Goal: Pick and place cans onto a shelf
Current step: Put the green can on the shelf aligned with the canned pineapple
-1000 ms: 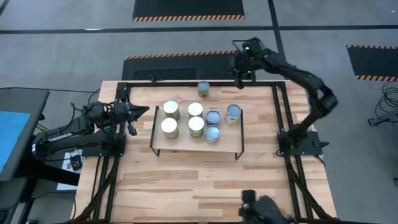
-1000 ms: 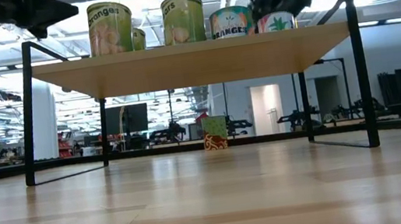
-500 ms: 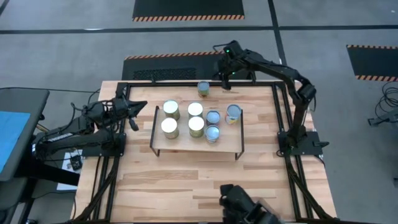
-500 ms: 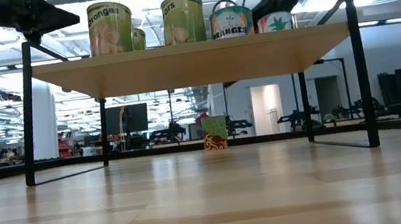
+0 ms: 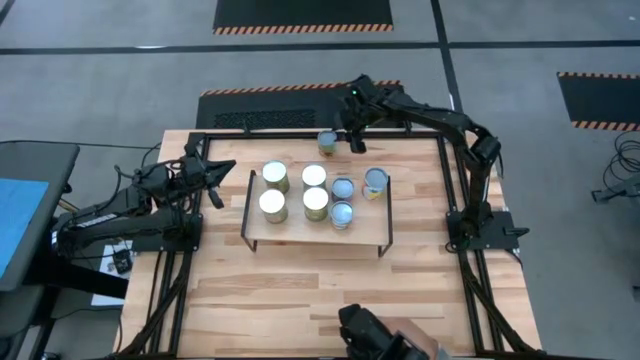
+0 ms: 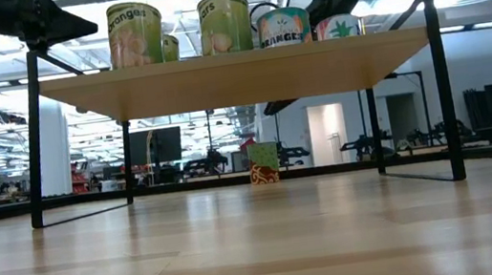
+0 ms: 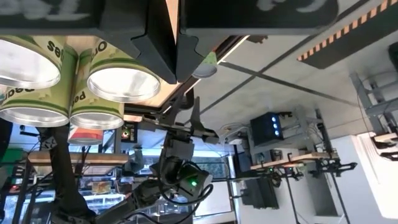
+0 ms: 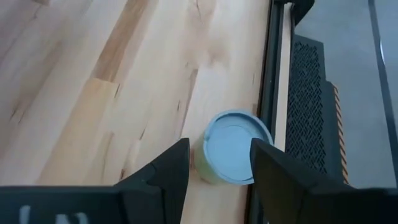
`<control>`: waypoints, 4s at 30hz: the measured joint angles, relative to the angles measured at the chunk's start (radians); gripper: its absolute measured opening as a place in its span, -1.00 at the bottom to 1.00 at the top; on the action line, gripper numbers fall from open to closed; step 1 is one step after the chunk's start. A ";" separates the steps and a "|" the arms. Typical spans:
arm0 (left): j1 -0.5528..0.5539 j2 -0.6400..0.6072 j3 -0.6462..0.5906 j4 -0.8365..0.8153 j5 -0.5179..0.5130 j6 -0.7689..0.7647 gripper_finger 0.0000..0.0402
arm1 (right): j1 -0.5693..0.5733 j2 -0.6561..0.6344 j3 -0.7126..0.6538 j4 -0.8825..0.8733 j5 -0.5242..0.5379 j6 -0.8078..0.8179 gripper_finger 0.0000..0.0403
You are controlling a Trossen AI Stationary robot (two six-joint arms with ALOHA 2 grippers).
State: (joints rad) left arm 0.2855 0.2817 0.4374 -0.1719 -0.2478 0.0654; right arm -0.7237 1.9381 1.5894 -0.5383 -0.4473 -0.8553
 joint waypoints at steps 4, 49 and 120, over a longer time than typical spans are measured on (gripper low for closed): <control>0.000 0.000 0.000 -0.007 0.000 -0.001 -1.00 | -0.003 0.033 0.001 0.010 0.001 -0.014 -0.05; 0.000 0.000 0.000 -0.040 0.001 -0.022 -1.00 | 0.037 0.080 -0.001 0.033 0.114 -0.248 -0.25; 0.000 0.000 0.000 -0.057 0.060 0.028 -1.00 | 0.972 -0.558 0.056 -0.692 0.690 0.807 -0.94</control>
State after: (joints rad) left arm 0.2852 0.2813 0.4374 -0.2291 -0.1879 0.0933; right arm 0.2482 1.3799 1.6454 -1.2303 0.2428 -0.0480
